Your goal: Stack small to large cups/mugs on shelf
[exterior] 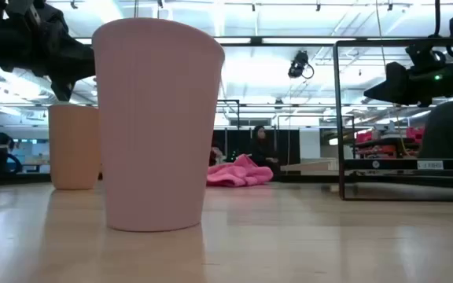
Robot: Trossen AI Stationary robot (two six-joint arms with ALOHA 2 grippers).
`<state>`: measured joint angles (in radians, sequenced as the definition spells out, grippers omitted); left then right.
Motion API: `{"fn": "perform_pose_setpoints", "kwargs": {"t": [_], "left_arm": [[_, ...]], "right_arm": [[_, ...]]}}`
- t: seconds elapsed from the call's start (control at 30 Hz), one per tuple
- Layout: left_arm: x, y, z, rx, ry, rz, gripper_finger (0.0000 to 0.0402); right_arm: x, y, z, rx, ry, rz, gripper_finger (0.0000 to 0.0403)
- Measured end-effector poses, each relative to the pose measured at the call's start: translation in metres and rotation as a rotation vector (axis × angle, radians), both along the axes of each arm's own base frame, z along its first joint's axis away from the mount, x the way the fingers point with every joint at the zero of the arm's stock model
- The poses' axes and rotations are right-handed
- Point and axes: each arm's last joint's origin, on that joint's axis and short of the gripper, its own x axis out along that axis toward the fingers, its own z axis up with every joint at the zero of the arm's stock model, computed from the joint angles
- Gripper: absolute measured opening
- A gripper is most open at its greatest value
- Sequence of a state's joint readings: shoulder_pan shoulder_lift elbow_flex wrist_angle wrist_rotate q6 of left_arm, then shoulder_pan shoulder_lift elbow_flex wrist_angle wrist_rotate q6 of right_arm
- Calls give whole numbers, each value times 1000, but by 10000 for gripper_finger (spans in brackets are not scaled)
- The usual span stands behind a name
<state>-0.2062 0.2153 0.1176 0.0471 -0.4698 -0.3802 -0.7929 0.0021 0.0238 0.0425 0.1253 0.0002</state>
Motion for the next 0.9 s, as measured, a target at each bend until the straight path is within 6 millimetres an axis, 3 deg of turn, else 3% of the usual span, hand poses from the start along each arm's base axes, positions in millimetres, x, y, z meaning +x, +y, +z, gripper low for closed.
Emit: {"fn": "perform_pose_setpoints", "kwargs": {"t": [0.9], "left_arm": [[0,0,0,0,0,0,84]], "right_arm": [[0,0,0,0,0,0,107]]}}
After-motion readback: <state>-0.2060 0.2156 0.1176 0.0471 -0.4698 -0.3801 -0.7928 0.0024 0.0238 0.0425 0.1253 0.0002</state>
